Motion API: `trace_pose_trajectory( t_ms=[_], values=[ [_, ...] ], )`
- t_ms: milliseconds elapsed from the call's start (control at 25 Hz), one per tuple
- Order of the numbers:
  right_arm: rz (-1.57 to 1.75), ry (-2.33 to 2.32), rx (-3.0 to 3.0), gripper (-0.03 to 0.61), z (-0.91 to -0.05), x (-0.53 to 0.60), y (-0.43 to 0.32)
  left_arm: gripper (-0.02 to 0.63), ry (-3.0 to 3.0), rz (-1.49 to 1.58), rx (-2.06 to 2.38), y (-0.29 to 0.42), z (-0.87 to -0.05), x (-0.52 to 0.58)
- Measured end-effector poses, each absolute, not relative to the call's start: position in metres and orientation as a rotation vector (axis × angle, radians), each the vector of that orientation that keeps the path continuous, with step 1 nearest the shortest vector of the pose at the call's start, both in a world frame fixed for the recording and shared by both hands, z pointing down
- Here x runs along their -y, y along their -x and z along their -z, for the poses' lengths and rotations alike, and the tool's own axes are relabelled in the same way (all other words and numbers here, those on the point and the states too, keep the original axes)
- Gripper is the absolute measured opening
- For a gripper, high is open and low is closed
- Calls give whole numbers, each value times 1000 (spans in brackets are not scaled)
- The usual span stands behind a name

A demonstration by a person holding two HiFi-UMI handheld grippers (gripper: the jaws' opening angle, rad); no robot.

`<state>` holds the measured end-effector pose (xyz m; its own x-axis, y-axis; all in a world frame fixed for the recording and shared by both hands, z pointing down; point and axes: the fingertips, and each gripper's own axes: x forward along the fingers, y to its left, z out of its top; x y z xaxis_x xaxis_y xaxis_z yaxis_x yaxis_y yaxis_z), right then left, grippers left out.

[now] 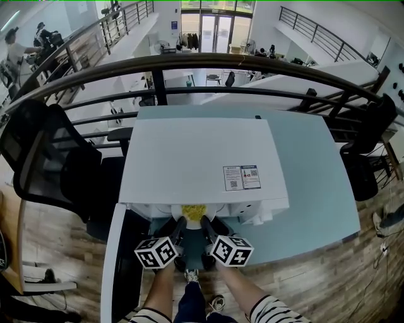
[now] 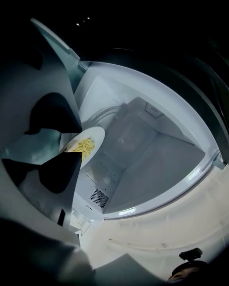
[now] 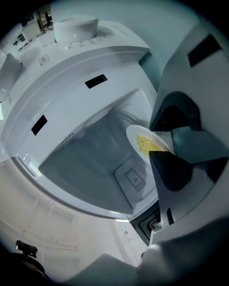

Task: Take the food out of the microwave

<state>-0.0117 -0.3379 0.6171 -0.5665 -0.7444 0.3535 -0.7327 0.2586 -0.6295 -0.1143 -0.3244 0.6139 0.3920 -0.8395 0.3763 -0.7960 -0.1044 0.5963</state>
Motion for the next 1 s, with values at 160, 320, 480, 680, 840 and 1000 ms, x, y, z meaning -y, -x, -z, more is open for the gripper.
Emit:
trace_pose_trajectory(
  t_ms=[160, 320, 480, 680, 840, 1000],
  values=[
    [1217, 1455, -2489, 135, -610, 332, 7, 137, -1883, 91, 1394, 111, -610, 316],
    [1225, 1440, -2484, 124, -601, 320, 0, 126, -1895, 102, 1392, 105, -601, 302],
    [1222, 1430, -2484, 117, -593, 298, -10, 114, -1925, 93, 1397, 95, -588, 283],
    [1201, 1417, -2498, 114, -578, 269, -23, 107, -1949, 99, 1397, 83, -573, 254],
    [1181, 1403, -2517, 112, -568, 245, -33, 104, -1937, 125, 1405, 72, -565, 227],
    [1167, 1383, -2542, 110, -561, 221, -42, 104, -1932, 139, 1421, 63, -560, 200]
  ],
)
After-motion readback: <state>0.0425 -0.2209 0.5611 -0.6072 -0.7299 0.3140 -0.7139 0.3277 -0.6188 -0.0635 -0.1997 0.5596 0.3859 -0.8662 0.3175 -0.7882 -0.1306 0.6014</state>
